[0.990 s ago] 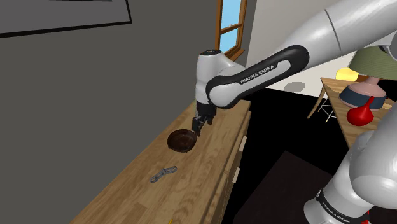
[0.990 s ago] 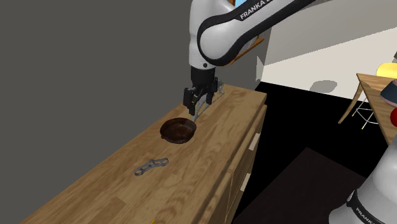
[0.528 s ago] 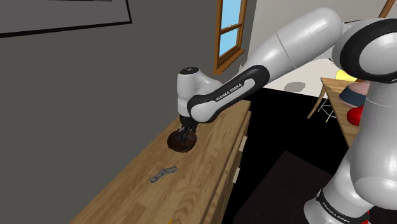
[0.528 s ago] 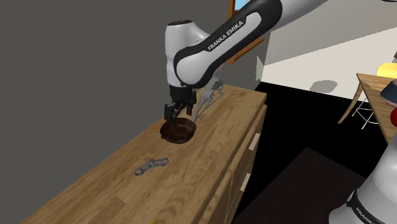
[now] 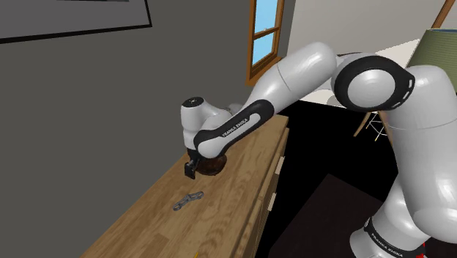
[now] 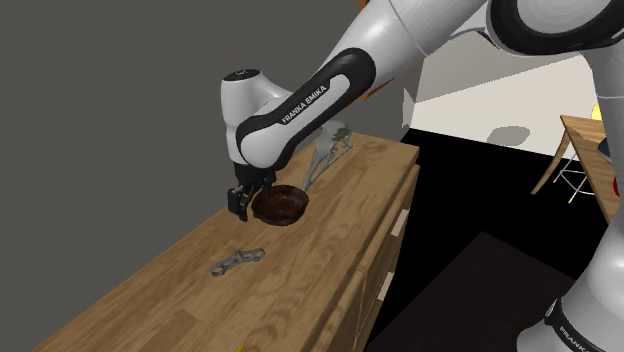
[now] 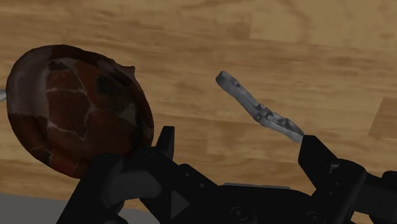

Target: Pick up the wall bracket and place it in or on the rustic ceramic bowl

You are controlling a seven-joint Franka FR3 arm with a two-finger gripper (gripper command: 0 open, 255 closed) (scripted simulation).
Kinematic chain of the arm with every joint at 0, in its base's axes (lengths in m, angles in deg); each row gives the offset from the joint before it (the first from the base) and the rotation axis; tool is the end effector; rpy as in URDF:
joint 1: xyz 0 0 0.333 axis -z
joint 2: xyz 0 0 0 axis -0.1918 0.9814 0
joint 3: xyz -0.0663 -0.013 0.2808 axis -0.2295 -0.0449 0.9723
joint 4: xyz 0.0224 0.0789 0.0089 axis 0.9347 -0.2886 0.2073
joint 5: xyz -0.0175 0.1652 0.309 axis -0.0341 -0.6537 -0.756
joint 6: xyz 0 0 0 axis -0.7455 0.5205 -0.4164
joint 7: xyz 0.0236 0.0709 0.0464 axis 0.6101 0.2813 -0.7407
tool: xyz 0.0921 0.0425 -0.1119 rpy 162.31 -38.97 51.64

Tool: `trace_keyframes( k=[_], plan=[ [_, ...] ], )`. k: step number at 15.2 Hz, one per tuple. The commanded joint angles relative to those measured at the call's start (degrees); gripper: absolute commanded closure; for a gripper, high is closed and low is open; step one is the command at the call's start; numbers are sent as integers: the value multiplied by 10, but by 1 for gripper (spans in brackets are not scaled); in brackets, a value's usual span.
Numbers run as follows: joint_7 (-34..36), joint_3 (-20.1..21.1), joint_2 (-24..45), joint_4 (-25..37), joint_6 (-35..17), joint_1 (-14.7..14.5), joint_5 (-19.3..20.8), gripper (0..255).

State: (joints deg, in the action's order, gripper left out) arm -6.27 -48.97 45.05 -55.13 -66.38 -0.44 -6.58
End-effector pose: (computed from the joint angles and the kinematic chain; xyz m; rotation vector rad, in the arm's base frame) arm 0.5763 0.2473 0.2293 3.0498 0.5741 0.1431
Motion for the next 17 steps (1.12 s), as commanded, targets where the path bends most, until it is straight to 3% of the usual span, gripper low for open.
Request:
trace_keyframes(
  k=[1, 8, 16, 17],
  plan=[
    [-1, -2, 27, 27, 1, -9, 8, 0],
    [6, -12, 70, 36, -33, -14, 20, 0],
    [6, -12, 70, 36, -33, -14, 20, 0],
    [6, -12, 70, 36, -33, -14, 20, 255]
  ],
)
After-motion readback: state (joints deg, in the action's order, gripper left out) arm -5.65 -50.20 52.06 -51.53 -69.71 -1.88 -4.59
